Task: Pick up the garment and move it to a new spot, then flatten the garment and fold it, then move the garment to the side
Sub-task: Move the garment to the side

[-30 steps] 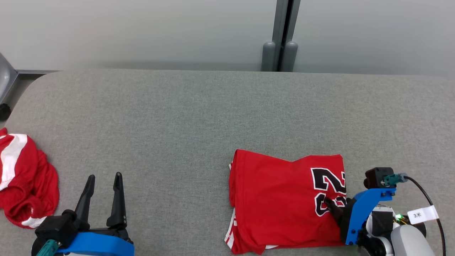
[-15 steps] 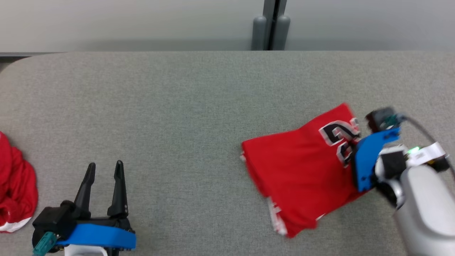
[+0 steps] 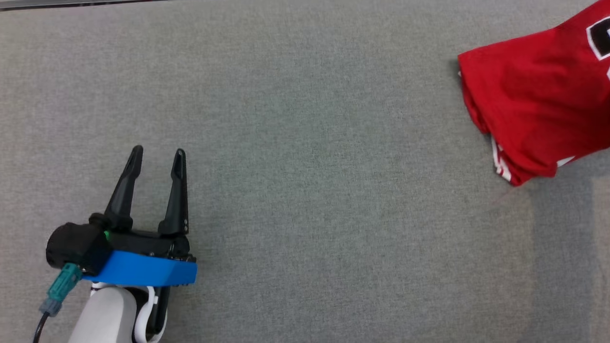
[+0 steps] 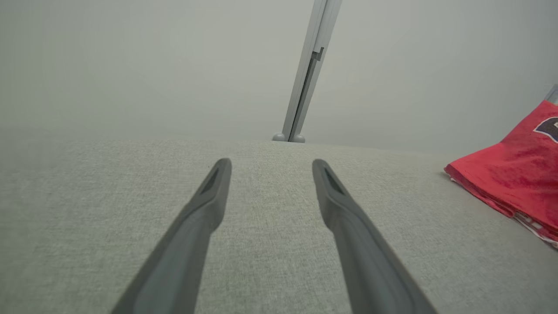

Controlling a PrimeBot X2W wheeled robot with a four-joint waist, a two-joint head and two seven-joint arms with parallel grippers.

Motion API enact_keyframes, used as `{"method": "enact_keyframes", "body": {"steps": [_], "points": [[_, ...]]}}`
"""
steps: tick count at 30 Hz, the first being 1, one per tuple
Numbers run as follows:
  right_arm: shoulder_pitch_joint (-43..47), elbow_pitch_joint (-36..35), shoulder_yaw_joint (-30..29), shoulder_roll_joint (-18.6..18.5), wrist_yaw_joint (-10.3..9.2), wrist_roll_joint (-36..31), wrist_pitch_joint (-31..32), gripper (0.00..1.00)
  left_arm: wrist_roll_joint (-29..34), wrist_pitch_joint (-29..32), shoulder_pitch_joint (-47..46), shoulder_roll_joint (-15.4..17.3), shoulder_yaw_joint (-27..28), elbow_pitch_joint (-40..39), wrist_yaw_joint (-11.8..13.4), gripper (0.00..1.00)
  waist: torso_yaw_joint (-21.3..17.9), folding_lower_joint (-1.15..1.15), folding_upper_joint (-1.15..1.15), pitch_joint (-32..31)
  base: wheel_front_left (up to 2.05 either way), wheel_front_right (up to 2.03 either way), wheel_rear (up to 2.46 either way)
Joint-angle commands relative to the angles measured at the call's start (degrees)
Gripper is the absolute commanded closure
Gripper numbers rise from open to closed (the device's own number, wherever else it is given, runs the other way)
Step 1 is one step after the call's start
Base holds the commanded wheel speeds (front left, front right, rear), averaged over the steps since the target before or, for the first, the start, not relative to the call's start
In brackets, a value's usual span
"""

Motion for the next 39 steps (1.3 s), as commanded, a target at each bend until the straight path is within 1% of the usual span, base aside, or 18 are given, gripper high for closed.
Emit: {"method": "enact_keyframes", "body": {"steps": [1, 4, 8, 9, 14, 19, 23, 24, 25, 27, 32, 36, 39], "points": [[-1.86, 0.71, -1.0, -0.98, -0.01, -0.21, -1.21, 1.0, 0.52, -0.23, -1.48, 0.63, -0.22, -0.48, -0.19, 0.0, -0.25, -0.01, -0.01, 1.46, 0.0, 0.0, 0.0], [-3.32, 2.07, -2.52, -1.95, -0.01, -0.82, -3.55, 1.0, 0.98, -0.23, -3.12, 1.25, -0.94, -0.86, -0.31, 0.0, -1.08, -0.01, -0.01, 3.23, 0.0, 0.0, 0.0], [-4.5, 3.19, -2.75, -2.41, -0.01, -1.85, -5.9, 1.0, 1.26, -0.24, -4.1, 1.97, -0.81, -1.02, -0.41, 0.0, -1.85, -0.01, -0.01, 4.36, 0.0, 0.0, 0.0], [-4.77, 3.49, -2.82, -2.17, -0.01, -3.03, -7.45, 1.0, 1.34, -0.24, -4.69, 2.11, -0.9, -1.17, -0.46, 0.0, -2.28, -0.01, -0.01, 4.66, 0.0, 0.0, 0.0], [-5.66, 4.81, -3.69, -2.4, -0.01, -5.32, -9.73, 1.0, 1.19, -0.24, -5.24, 2.22, -1.11, -1.29, -0.54, 0.0, -2.43, -0.01, -0.01, 5.15, 0.0, 0.0, 0.0], [-6.75, 7.67, -5.28, -3.13, -0.02, -7.25, -11.48, 1.0, 1.11, -0.24, -5.96, 2.2, -1.86, -1.67, -0.64, 0.0, -1.8, -0.01, -0.01, 5.53, 0.0, 0.0, 0.0], [-7.24, 9.22, -6.57, -3.54, -0.02, -9.13, -13.01, 1.0, 0.94, -0.24, -5.57, 2.32, -1.31, -1.81, -0.68, 0.0, -1.35, -0.01, -0.01, 5.69, 0.0, 0.0, 0.0], [-7.2, 9.51, -6.87, -3.55, -0.01, -9.64, -13.56, 0.79, 0.85, -0.24, -5.56, 2.17, -1.26, -1.78, -0.68, 0.0, -1.15, -0.01, -0.01, 5.62, 0.0, 0.0, 0.0], [-7.15, 9.78, -7.31, -3.37, -0.02, -9.8, -14.03, 0.0, 0.87, -0.24, -5.55, 2.08, -1.21, -1.8, -0.69, 0.0, -1.01, -0.01, -0.01, 5.55, 0.0, 0.0, 0.0], [-6.73, 9.59, -8.1, -2.75, -0.01, -10.74, -15.36, 0.0, 0.78, -0.24, -5.46, 1.77, -1.13, -1.85, -0.7, 0.0, -0.75, -0.01, -0.01, 5.31, 0.0, 0.0, 0.0], [-5.18, 8.69, -7.3, -1.69, -0.01, -12.21, -17.67, 0.0, 0.85, -0.24, -4.61, 1.4, -0.92, -1.57, -0.74, 0.0, -0.29, -0.01, -0.01, 4.04, 0.0, 0.0, 0.0], [-4.04, 7.97, -5.91, -0.61, -0.01, -12.0, -19.17, 0.0, 0.84, -0.24, -3.89, 0.92, -0.8, -1.07, -0.76, 0.0, 0.11, -0.01, -0.01, 2.19, 0.0, 0.0, 0.0], [-2.38, 7.2, -4.7, 0.7, -0.01, -10.59, -21.01, 0.0, 0.84, -0.24, -3.1, 0.5, -0.54, -0.58, -0.73, 0.0, 0.51, -0.01, -0.01, 0.01, 0.0, 0.0, 0.0]]}}
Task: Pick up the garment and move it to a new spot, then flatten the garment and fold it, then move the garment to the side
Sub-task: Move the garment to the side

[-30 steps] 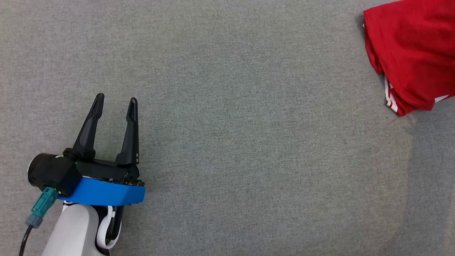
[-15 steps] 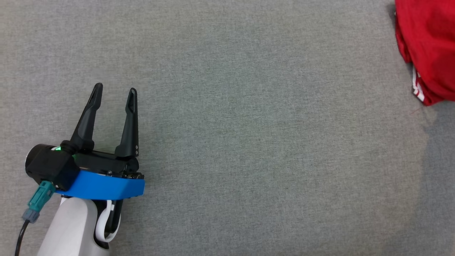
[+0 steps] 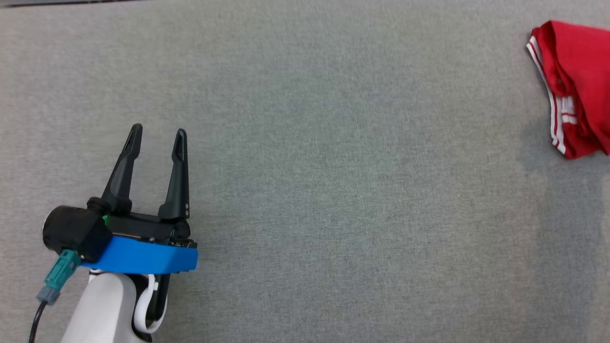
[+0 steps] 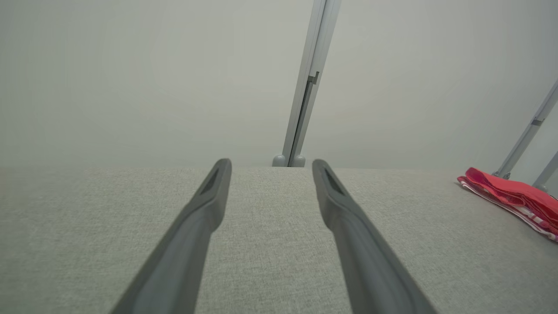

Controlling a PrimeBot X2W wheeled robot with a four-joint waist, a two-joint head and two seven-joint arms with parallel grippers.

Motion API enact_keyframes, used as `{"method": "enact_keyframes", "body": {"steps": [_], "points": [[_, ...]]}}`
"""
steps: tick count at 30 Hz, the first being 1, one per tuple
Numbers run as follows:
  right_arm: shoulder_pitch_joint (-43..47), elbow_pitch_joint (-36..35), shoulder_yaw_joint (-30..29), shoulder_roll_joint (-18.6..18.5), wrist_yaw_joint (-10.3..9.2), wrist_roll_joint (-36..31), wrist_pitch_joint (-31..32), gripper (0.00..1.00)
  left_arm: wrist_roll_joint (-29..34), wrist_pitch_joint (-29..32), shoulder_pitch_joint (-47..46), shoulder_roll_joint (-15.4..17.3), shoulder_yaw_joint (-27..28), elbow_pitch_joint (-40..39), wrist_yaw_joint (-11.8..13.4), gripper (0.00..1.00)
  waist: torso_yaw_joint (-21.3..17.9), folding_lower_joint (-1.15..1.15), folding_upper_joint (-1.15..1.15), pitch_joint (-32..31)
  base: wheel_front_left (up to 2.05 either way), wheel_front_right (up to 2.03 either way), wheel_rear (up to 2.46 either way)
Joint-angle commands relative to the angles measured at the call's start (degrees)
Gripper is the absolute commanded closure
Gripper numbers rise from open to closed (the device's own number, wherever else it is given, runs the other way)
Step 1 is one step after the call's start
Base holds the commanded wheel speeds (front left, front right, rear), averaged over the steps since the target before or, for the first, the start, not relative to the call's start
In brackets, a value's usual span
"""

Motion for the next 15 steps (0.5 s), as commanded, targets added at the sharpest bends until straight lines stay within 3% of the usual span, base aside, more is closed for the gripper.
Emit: {"method": "enact_keyframes", "body": {"steps": [1, 15], "points": [[1.5, -0.43, 0.33, 0.93, -0.01, 1.13, -1.08, 0.0, -0.04, -0.24, 1.17, -0.26, 0.35, 0.27, -0.41, 0.0, -0.24, 0.0, 0.0, -1.27, 0.0, 0.0, 0.0], [24.45, -12.7, 4.86, 14.0, -0.01, 14.15, -13.48, 0.0, -1.11, -0.24, 9.58, -1.78, 4.1, 3.91, -0.11, 0.0, 1.07, 0.0, 0.0, -14.25, 0.0, 0.0, 0.0]]}}
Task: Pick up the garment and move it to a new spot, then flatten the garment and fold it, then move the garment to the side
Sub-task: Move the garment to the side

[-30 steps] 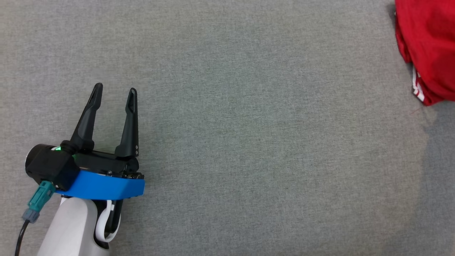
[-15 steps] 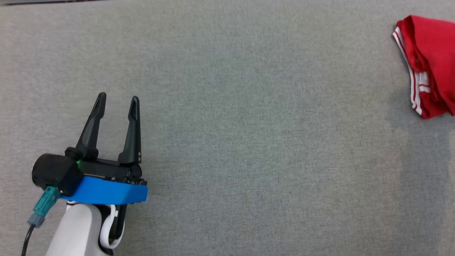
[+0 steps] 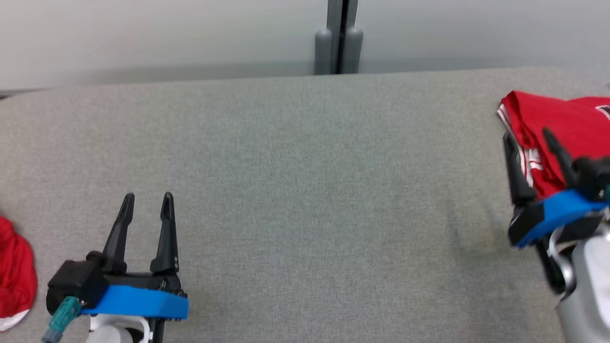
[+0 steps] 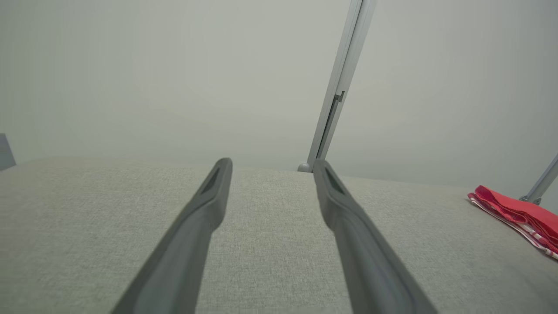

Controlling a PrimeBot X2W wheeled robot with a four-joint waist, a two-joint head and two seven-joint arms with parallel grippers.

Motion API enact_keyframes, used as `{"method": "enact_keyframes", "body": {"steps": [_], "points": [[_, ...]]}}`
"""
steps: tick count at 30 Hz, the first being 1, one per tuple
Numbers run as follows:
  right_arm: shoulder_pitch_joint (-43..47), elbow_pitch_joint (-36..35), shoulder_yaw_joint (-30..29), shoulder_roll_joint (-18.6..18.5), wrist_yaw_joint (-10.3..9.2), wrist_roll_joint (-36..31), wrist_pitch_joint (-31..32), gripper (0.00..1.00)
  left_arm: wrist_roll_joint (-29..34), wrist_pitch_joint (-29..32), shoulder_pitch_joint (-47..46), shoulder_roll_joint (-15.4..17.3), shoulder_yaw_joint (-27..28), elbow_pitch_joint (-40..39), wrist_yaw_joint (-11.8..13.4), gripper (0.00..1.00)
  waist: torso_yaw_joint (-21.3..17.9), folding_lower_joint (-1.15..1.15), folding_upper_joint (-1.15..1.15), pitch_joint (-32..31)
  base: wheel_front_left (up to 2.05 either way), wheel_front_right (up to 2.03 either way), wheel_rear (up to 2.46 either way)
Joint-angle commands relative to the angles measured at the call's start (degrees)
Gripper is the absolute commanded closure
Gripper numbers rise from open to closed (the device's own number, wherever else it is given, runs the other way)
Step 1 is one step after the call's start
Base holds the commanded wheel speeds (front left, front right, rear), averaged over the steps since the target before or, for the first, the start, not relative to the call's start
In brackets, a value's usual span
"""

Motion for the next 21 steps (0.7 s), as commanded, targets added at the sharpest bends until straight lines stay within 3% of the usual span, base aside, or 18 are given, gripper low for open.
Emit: {"method": "enact_keyframes", "body": {"steps": [1, 11, 21], "points": [[2.4, -0.93, -0.36, 1.44, 0.0, 0.73, -0.17, 0.0, -0.09, -0.24, 0.5, -0.01, 0.0, 0.44, -0.13, 0.0, -0.41, 0.02, 0.01, -1.28, 0.0, 0.0, 0.0], [17.84, -10.7, -4.78, 9.34, 0.01, 1.15, 2.16, 0.0, -0.24, -0.15, 5.23, 0.15, -0.48, 5.49, 0.58, 0.0, 1.41, 0.02, 0.01, -7.02, 0.0, 0.0, 0.0], [24.79, -14.57, -4.47, 12.05, 0.0, -0.05, 5.51, 0.0, -0.33, -0.21, 7.66, -0.49, -0.23, 6.73, 0.72, 0.0, 2.44, 0.02, 0.01, -9.37, 0.0, 0.0, 0.0]]}}
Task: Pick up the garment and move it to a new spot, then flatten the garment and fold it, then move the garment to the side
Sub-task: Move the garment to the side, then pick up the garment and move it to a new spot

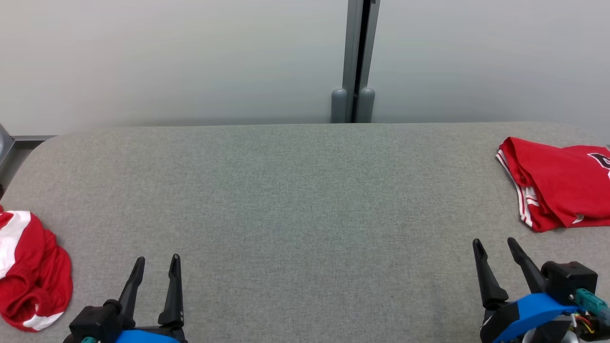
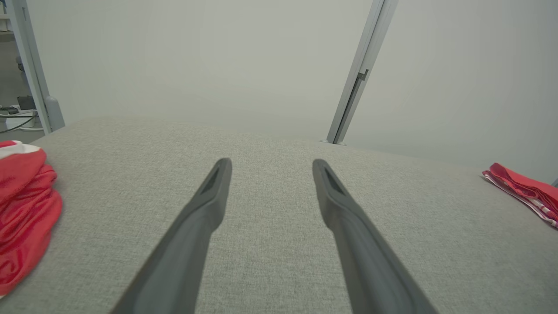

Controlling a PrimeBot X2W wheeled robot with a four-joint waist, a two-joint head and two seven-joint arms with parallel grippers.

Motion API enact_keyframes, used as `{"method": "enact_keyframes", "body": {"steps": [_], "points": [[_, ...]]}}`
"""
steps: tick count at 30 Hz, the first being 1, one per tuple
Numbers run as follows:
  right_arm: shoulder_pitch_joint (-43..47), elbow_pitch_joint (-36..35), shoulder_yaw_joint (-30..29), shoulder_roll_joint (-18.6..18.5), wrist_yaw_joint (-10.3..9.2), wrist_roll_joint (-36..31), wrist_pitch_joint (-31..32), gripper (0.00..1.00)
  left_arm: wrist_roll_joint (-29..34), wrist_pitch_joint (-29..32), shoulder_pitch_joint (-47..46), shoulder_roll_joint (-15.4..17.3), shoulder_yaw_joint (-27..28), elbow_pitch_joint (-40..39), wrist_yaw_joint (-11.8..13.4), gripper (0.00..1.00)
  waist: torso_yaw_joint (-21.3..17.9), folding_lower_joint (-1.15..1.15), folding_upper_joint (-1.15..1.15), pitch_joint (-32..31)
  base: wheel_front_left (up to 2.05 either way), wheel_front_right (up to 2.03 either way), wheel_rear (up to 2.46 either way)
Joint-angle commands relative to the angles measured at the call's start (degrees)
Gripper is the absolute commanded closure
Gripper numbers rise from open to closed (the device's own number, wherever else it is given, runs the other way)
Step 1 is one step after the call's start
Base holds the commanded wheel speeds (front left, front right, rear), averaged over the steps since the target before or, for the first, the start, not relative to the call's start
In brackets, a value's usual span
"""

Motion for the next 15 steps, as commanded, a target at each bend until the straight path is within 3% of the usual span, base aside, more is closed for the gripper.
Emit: {"method": "enact_keyframes", "body": {"steps": [1, 12, 15], "points": [[0.99, -0.61, -0.01, 0.26, 0.01, -0.08, 0.38, 0.0, 0.16, -0.21, 0.04, -0.16, 0.31, -0.06, 0.13, 0.0, 0.1, 0.0, 0.01, 0.14, 0.0, 0.0, 0.0], [2.09, -2.42, -0.57, 0.67, 0.02, -0.68, 0.74, 0.0, 0.82, -0.23, -0.93, -0.01, 0.33, -1.07, 0.12, 0.0, 2.87, 0.0, 0.01, 0.12, 0.0, 0.0, 0.0], [2.35, -2.53, -0.22, 0.66, 0.02, -0.41, 0.77, 0.0, 1.05, -0.24, -1.26, 0.29, 0.34, -1.68, 0.21, 0.0, 5.23, 0.0, 0.01, 0.05, 0.0, 0.0, 0.0]]}}
